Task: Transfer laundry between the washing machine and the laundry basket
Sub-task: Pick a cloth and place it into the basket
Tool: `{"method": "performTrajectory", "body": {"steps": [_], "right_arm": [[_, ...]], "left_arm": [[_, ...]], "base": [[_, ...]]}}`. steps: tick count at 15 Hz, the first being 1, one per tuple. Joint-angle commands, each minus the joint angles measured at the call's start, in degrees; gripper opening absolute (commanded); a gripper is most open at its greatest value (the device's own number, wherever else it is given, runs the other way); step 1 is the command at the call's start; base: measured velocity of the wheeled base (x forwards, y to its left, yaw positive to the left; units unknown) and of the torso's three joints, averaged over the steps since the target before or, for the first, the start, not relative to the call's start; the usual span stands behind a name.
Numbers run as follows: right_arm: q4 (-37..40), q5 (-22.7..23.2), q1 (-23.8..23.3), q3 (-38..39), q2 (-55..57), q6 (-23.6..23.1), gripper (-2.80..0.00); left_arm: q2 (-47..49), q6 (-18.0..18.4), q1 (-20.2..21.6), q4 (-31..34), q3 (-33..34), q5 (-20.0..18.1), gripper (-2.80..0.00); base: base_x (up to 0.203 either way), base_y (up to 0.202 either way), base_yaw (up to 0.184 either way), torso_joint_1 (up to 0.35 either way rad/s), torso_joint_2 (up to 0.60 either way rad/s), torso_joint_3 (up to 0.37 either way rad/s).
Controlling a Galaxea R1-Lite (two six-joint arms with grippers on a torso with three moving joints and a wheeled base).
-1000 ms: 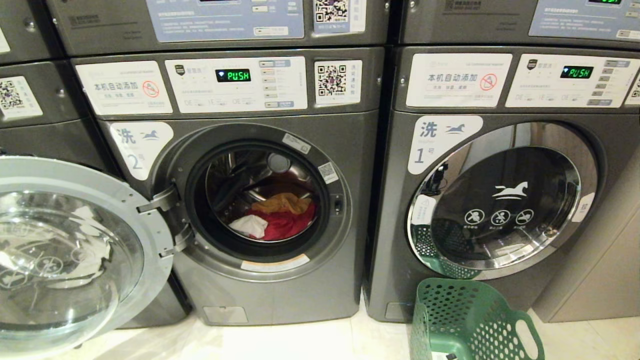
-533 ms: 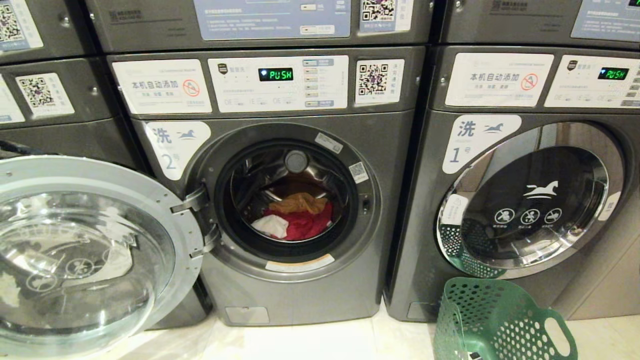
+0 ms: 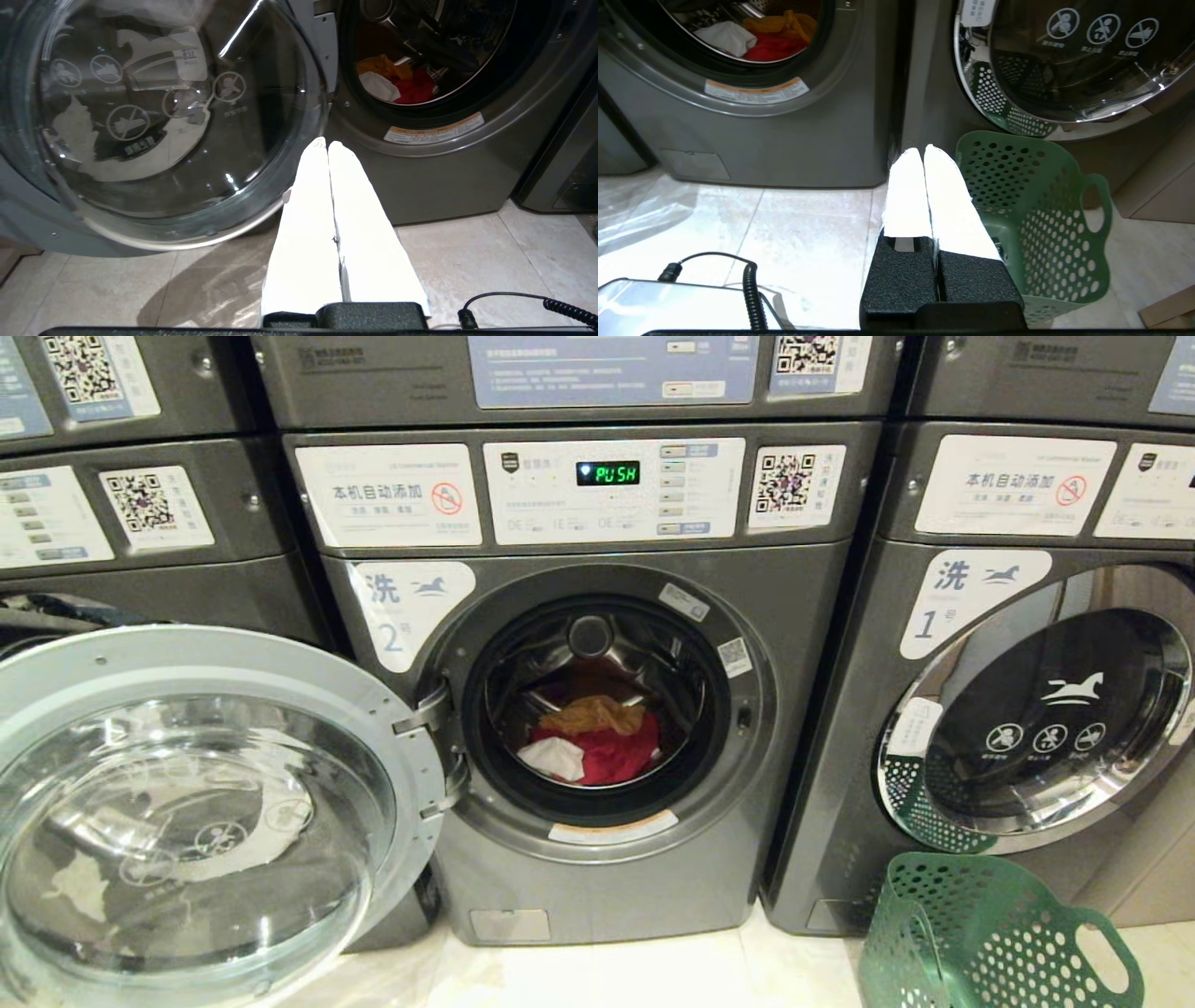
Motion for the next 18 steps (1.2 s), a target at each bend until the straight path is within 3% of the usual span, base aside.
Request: {"method": "performTrajectory", "body": {"steps": [1, 4, 9, 15, 18], "right_arm": [[0.1, -0.1, 0.0, 0.0, 0.1, 0.0, -2.80], [0.1, -0.1, -0.1, 0.0, 0.1, 0.0, -2.80], [0.1, -0.1, 0.0, 0.0, 0.1, 0.0, -2.80], [0.1, 0.0, 0.0, 0.0, 0.1, 0.1, -2.80], [0.1, 0.0, 0.0, 0.0, 0.1, 0.1, -2.80]], "left_arm": [[0.0, 0.0, 0.0, 0.0, 0.0, -0.1, -2.80], [0.0, 0.1, 0.0, 0.0, 0.0, -0.2, -2.80], [0.0, 0.4, 0.0, 0.0, 0.0, -0.2, -2.80], [0.0, 0.2, 0.0, 0.0, 0.0, -0.2, -2.80], [0.0, -0.2, 0.0, 0.0, 0.0, -0.1, -2.80]], "base": [[0.000, 0.201, -0.004, 0.001, 0.01, 0.002], [0.000, 0.163, -0.002, 0.002, 0.00, 0.006], [0.000, 0.014, 0.000, 0.000, 0.00, 0.000], [0.171, 0.000, -0.001, 0.003, 0.00, 0.002], [0.033, 0.000, 0.001, 0.005, 0.00, 0.000]]}}
